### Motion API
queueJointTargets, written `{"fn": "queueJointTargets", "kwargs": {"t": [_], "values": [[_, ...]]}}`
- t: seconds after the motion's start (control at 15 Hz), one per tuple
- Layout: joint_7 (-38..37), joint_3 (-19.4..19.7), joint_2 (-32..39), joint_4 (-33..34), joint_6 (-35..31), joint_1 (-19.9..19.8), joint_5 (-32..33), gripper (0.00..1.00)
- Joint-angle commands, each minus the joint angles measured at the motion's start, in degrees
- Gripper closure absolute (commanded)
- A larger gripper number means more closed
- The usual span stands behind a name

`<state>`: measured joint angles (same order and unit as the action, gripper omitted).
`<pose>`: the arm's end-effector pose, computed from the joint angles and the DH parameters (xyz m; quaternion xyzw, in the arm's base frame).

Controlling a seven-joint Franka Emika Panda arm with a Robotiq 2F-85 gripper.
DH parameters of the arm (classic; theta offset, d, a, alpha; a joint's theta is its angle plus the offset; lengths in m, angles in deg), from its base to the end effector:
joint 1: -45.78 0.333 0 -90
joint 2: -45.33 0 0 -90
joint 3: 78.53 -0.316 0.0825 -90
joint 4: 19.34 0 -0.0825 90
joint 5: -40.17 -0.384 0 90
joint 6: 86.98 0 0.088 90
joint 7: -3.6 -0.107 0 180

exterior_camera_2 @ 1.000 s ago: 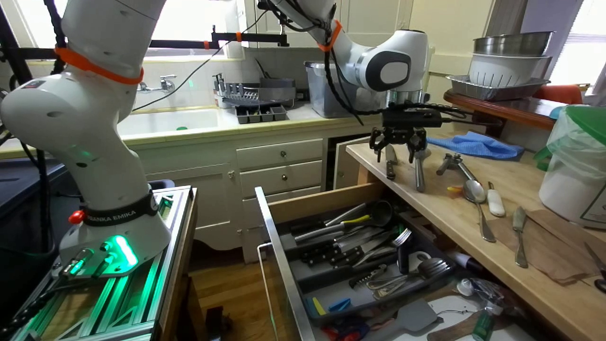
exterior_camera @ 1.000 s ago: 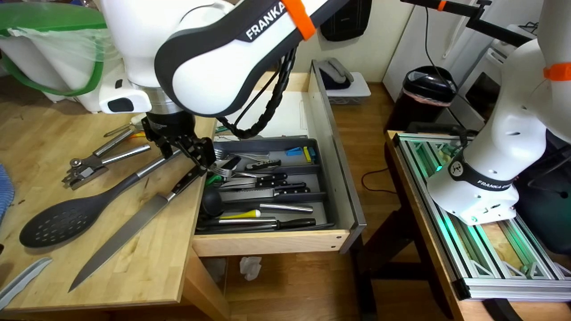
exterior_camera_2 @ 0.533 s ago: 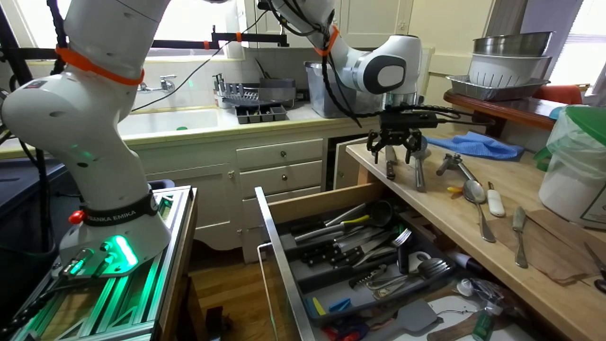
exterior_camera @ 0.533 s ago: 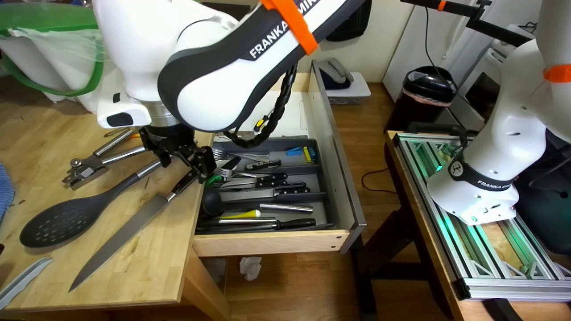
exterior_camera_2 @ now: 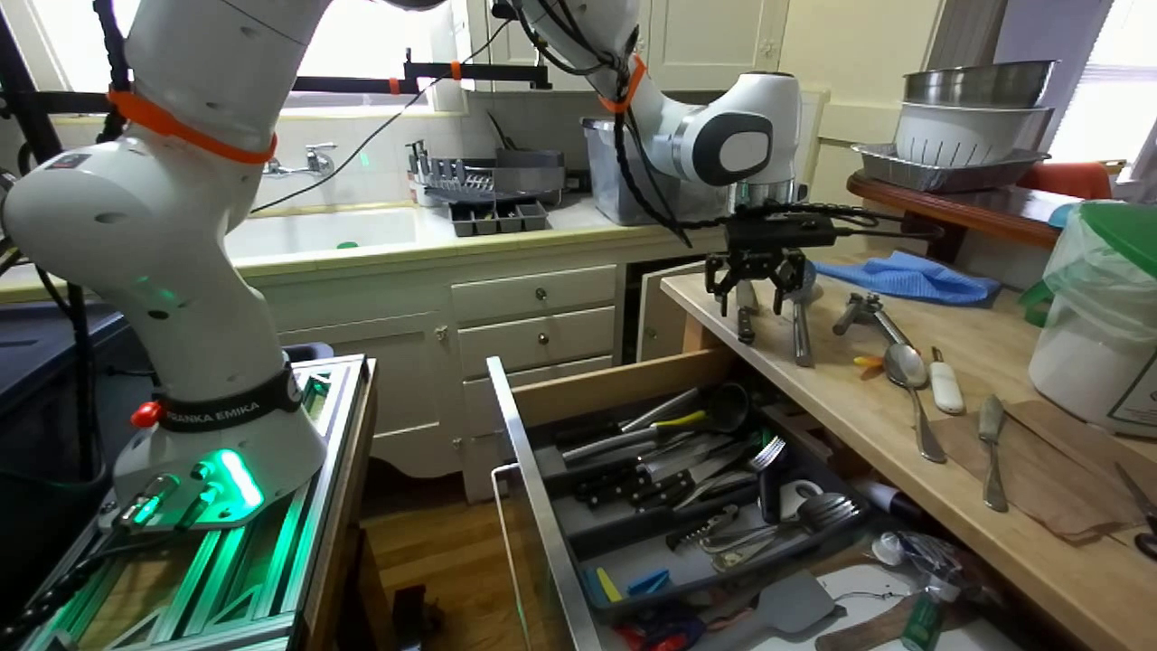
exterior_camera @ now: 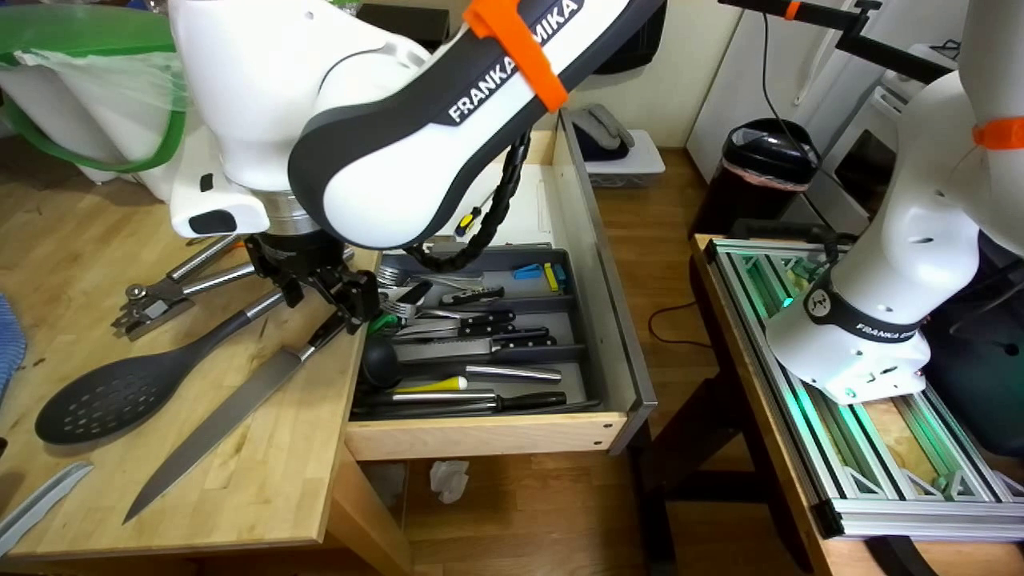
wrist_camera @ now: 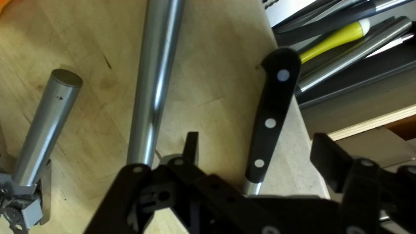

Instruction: Put the knife inside the drawer

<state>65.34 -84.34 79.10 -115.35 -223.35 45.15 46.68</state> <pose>0.6900 0.0530 0.2731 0.8166 0.5739 0.0458 0.0405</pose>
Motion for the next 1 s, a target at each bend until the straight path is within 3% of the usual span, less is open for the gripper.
{"fn": "queueJointTargets", "kwargs": {"t": [0.0,0.2,0.33,0.4,0.6,0.73,0.8,0.93], "values": [[-0.09,-0.16,1.68,0.72,-2.31,-0.08,1.33,0.15],[-0.09,-0.22,2.07,0.77,-2.73,-0.08,1.6,0.32],[0.0,-0.31,2.2,0.81,-2.7,-0.14,1.6,0.49],[0.05,-0.36,2.23,0.83,-2.63,-0.16,1.59,0.62],[0.19,-0.51,2.28,0.89,-2.41,-0.22,1.48,0.87],[0.22,-0.6,2.31,0.91,-2.32,-0.26,1.38,0.92],[0.44,-0.7,2.47,0.99,-2.36,-0.39,1.25,0.85],[0.5,-0.77,2.46,1.02,-2.11,-0.46,1.14,0.82]]}}
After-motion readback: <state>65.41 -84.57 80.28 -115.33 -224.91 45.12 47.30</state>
